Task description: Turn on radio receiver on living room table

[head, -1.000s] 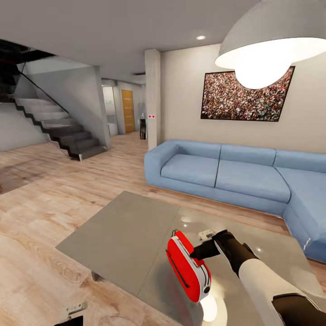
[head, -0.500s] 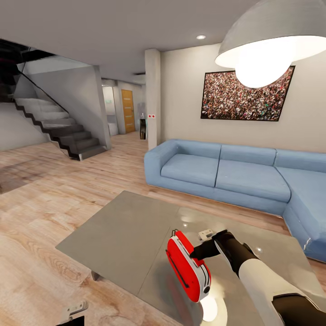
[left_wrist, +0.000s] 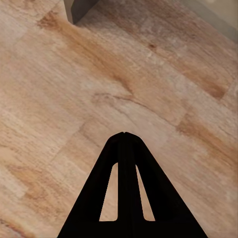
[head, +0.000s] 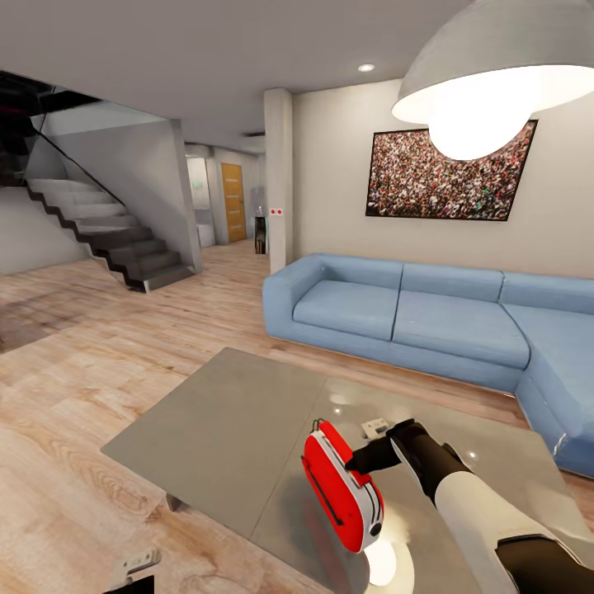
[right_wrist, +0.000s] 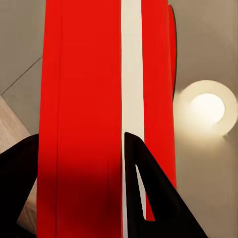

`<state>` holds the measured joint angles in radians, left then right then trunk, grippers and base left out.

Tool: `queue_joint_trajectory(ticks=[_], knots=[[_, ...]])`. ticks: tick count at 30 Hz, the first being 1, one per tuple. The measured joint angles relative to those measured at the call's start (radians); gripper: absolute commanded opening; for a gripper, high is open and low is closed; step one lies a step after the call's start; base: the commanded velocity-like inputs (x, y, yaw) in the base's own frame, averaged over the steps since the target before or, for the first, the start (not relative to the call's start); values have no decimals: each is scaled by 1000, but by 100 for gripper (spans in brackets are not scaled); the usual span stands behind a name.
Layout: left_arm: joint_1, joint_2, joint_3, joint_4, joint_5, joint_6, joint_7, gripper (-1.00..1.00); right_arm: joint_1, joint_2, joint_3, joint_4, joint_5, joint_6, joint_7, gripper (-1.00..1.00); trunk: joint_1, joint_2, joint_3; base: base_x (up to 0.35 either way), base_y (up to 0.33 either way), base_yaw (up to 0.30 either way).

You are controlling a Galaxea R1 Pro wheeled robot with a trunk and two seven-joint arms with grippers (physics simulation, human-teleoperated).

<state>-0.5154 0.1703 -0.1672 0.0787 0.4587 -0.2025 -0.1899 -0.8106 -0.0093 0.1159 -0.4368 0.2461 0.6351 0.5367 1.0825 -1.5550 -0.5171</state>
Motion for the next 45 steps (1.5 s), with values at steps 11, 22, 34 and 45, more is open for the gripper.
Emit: queue_joint_trajectory(ticks=[11,22,34,45], knots=[[0,0,0,0,0,-1,1,-100,0,1,0,2,1,4,0,-100,11,-21,-9,0,0,0],[0,0,0,0,0,-2,1,-100,0,2,2,11,2,7,0,-100,11,-21,-9,0,0,0],[0,0,0,0,0,-1,1,-100,-1,2,2,11,2,7,-1,-100,27,-49,-22,0,0,0],[0,0,0,0,0,-2,1,-100,0,2,2,11,2,7,-2,-100,38,-70,-31,0,0,0]])
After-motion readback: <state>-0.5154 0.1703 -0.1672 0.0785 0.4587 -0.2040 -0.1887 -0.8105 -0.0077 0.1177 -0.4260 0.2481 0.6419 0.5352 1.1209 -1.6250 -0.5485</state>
